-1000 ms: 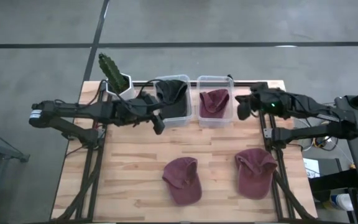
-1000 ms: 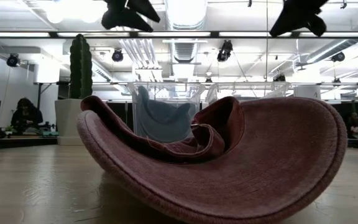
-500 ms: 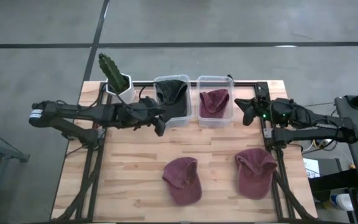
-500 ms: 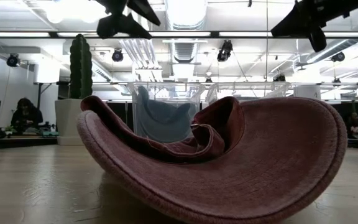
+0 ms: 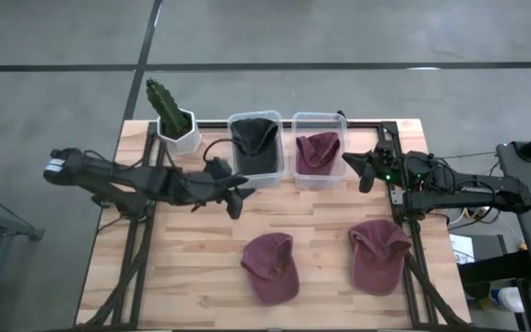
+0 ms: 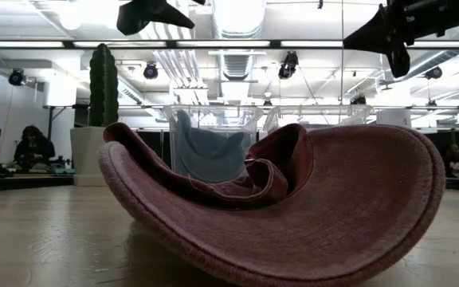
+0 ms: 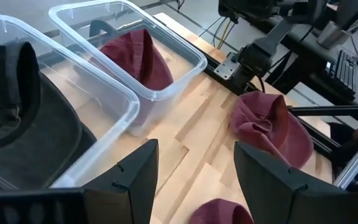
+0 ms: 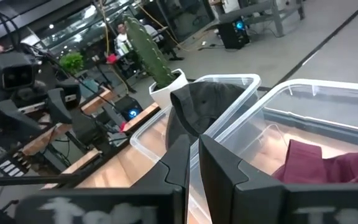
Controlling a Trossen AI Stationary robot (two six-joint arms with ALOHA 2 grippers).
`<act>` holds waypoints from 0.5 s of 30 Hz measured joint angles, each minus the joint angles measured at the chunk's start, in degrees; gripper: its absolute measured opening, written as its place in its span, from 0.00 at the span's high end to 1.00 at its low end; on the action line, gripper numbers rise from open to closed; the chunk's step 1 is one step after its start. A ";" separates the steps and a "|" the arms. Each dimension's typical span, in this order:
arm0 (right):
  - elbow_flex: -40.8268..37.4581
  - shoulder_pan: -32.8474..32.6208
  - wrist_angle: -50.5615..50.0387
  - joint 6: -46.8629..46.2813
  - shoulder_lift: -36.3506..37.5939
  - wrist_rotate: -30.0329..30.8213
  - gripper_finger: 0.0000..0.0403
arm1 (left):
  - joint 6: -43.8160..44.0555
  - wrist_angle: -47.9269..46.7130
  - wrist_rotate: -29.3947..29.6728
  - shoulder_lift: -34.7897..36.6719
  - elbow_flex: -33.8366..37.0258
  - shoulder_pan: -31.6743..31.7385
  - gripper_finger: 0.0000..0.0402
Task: Pick & Place hat
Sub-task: Put the left pink cap into the right transparent bin
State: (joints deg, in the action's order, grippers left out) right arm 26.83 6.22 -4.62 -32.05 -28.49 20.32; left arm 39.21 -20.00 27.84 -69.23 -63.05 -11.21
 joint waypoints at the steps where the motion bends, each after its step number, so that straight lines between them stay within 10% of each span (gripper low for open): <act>1: 0.00 0.00 0.18 0.01 0.00 -0.11 0.92 | 0.53 -0.06 0.61 -0.15 -0.01 -0.91 0.50; 15: 0.00 0.00 0.76 1.22 1.67 -4.39 0.92 | 12.96 -5.18 2.81 -11.71 -9.41 -12.75 0.50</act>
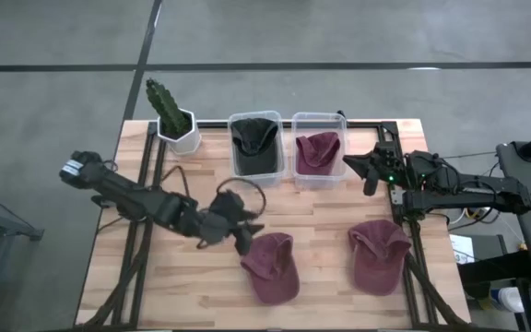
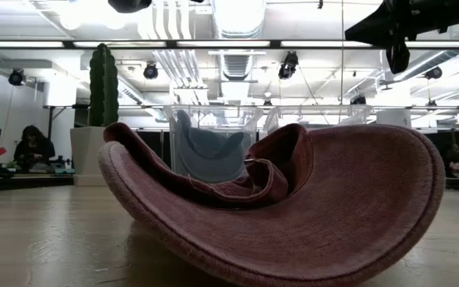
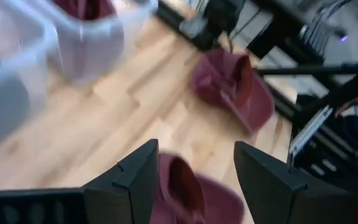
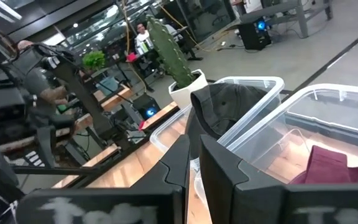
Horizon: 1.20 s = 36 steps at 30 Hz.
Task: Pick & Place hat
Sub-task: Put the left pink cap into the right transparent bin
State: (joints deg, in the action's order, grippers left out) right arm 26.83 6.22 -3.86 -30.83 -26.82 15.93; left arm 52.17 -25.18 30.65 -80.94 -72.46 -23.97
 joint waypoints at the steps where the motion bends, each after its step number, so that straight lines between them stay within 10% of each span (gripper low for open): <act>1: 0.00 0.00 -0.04 0.02 0.21 -0.30 0.92 | 2.31 -2.27 -0.05 -1.07 -1.32 -0.89 0.50; 12: 0.00 0.00 -0.13 2.01 0.60 -3.00 0.92 | 35.96 -26.62 -3.95 -12.70 -14.86 -10.35 0.50; 36: 0.04 0.00 -0.24 2.56 1.97 -3.00 0.92 | 55.66 -24.72 -6.09 -20.27 -15.39 -13.36 0.50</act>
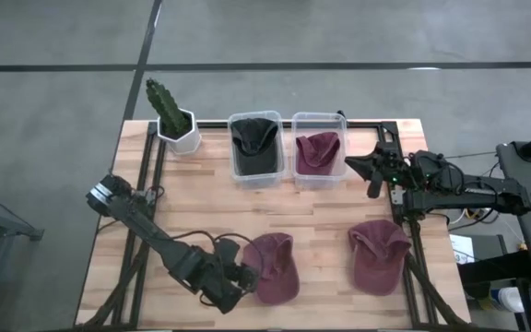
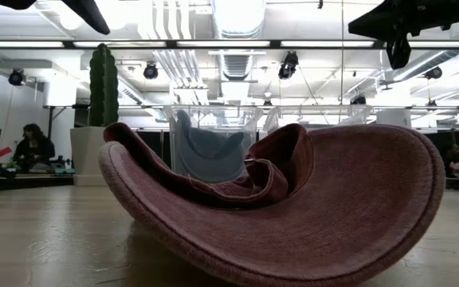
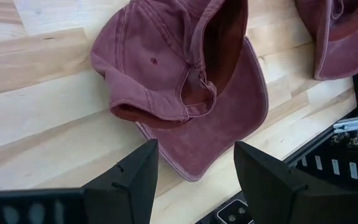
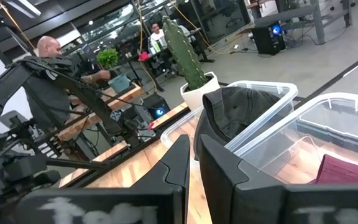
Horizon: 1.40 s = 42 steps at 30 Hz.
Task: Pick & Place hat
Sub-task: Put the left pink cap into the right transparent bin
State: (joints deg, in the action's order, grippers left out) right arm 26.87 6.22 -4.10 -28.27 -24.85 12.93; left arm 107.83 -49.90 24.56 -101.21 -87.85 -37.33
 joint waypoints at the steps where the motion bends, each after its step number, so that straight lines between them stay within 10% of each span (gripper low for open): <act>1: 0.00 0.00 0.00 0.00 0.11 0.00 0.92 | 0.57 0.01 0.00 0.00 0.02 0.06 0.50; 42: 0.00 0.02 -0.46 -0.23 0.88 0.00 0.92 | 6.47 14.00 -2.67 0.20 13.42 2.34 0.50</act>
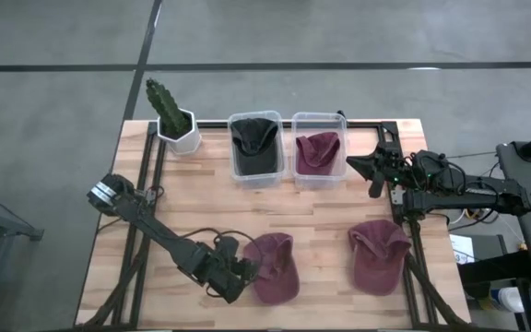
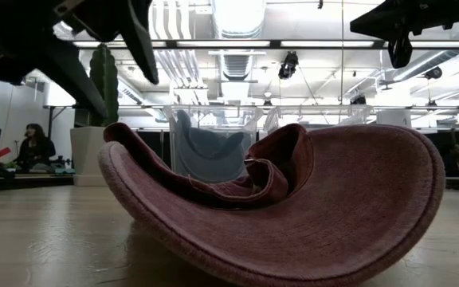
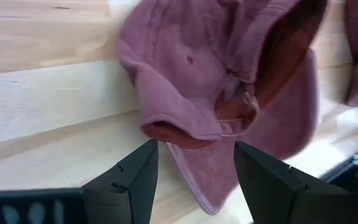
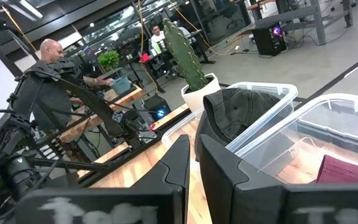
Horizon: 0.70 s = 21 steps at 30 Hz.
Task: Pick & Place hat
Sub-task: Put the left pink cap into the right transparent bin
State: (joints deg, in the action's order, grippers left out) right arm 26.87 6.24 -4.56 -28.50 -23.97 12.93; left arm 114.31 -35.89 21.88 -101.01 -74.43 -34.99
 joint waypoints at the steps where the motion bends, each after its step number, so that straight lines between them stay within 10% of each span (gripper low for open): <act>1: 0.00 0.00 0.00 -0.01 0.00 0.00 0.92 | 0.71 0.01 0.00 0.00 0.36 0.01 0.50; 21: 0.00 0.00 -0.02 -0.43 0.00 -0.11 0.92 | 6.89 1.63 -2.77 0.02 2.47 -0.10 0.50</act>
State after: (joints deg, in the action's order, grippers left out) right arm 26.87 6.24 -4.58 -28.93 -23.97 12.82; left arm 121.20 -34.26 19.11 -100.99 -71.96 -35.09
